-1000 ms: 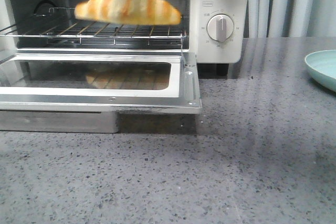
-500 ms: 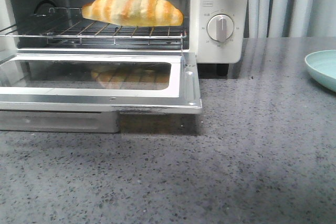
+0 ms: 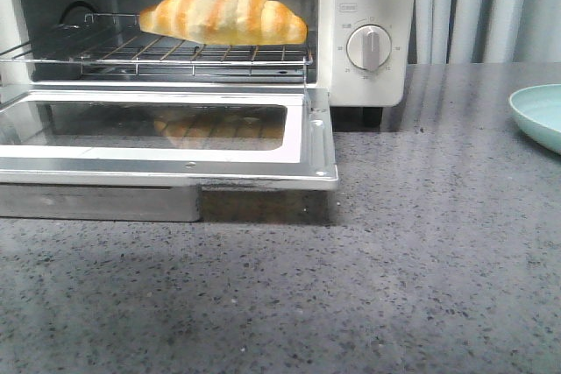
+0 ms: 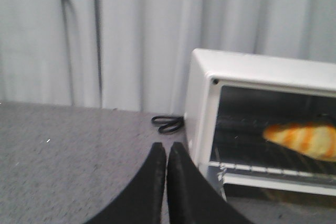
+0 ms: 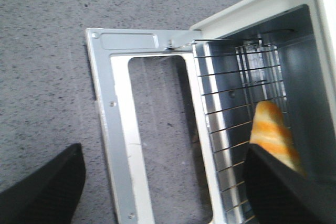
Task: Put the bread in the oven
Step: 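Withdraw the right gripper out of the oven toward the plate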
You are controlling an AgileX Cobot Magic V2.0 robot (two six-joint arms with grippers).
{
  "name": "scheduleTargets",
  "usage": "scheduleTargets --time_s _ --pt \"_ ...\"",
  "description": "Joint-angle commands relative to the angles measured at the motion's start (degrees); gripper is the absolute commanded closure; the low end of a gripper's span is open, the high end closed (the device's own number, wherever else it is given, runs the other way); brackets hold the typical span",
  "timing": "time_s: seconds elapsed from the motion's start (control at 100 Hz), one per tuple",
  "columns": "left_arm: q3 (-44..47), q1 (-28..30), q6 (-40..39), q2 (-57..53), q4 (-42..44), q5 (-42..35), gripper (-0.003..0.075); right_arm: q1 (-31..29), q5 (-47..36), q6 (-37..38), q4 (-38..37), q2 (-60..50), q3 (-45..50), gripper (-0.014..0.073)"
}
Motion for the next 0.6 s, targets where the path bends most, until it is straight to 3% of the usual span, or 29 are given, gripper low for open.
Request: scheduleTargets --time_s 0.0,0.29,0.51,0.59 --pt "1.73 2.85 -0.12 -1.48 -0.40 -3.43 0.0741 0.25 3.48 0.68 0.10 -3.67 -1.81 0.0036" --pt "8.77 6.72 -0.12 -1.48 -1.61 -5.06 0.0741 -0.24 3.48 2.36 0.77 -5.51 -0.07 0.0036" --pt "12.66 6.72 -0.12 -1.48 -1.61 -11.85 0.0741 -0.98 3.48 5.06 0.67 -9.86 8.91 0.0039" --pt "13.20 6.72 -0.12 -1.48 -1.61 -13.83 0.0741 -1.61 3.48 5.31 0.67 -12.67 12.99 0.0122"
